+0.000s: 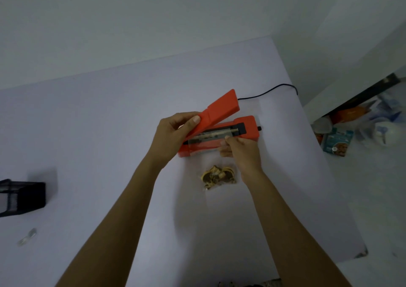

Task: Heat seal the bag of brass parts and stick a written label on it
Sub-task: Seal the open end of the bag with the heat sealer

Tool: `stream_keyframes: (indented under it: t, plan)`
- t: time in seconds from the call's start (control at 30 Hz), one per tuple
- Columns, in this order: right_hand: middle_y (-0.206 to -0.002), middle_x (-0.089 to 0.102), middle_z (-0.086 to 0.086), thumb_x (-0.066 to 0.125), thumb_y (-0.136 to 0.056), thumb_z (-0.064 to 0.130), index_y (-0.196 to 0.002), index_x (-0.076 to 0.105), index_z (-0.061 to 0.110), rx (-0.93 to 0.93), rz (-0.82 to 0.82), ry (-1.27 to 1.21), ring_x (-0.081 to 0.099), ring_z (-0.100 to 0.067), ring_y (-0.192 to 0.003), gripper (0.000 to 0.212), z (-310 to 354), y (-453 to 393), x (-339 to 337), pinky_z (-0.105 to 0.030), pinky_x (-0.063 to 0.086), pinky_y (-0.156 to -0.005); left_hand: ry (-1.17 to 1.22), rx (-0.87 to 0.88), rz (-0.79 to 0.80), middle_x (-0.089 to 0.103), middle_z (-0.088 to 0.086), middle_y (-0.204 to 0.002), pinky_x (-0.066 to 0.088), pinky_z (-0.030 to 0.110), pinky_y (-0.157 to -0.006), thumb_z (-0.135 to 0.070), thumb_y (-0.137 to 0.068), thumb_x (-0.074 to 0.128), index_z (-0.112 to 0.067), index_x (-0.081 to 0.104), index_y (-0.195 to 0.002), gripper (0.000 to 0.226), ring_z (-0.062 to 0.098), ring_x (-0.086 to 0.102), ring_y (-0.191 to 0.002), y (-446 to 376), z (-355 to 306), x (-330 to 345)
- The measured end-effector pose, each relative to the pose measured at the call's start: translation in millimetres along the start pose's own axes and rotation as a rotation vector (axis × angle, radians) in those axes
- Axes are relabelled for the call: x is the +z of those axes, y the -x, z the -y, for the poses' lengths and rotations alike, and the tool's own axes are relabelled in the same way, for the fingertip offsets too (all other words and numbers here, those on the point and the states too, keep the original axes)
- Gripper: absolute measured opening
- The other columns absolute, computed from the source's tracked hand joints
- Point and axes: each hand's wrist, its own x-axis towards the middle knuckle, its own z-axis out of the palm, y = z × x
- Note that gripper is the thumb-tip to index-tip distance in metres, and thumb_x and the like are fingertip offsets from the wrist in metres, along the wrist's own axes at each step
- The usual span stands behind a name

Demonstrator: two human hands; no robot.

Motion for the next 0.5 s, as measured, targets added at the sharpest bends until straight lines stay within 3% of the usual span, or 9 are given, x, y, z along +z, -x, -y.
stream_keyframes:
  t: [0.17, 0.4, 0.5]
  plan:
    - [-0.064, 0.073, 0.002, 0.061, -0.09, 0.02, -0.073, 0.07, 0.017, 0.002, -0.006, -0.018, 0.071, -0.019, -0.062, 0.02, 2, 1, 1, -0.049, 0.057, -0.084, -0.088, 0.018, 0.006, 0.069, -0.007, -0.11, 0.05, 0.023, -0.089, -0.027, -0.092, 0.06, -0.021, 0.071, -0.11, 0.023, 0.005, 0.063, -0.102, -6, 3, 5]
    - [-0.064, 0.074, 0.001, 0.061, -0.09, 0.023, -0.076, 0.071, 0.016, 0.003, 0.0, 0.001, 0.072, -0.019, -0.064, 0.019, 0, -1, 2, -0.049, 0.057, -0.084, -0.259, 0.064, -0.008, 0.069, -0.007, -0.104, 0.047, 0.016, -0.085, -0.031, -0.091, 0.061, -0.024, 0.073, -0.105, 0.02, 0.003, 0.061, -0.098, -16, 13, 16]
    - [-0.067, 0.074, 0.002, 0.06, -0.092, 0.024, -0.078, 0.07, 0.019, -0.003, 0.002, 0.006, 0.073, -0.018, -0.065, 0.018, 0, 0, 2, -0.048, 0.058, -0.084, -0.314, 0.089, -0.01, 0.068, -0.01, -0.103, 0.043, 0.006, -0.081, -0.031, -0.091, 0.061, -0.025, 0.072, -0.104, 0.018, -0.002, 0.059, -0.094, -18, 15, 20]
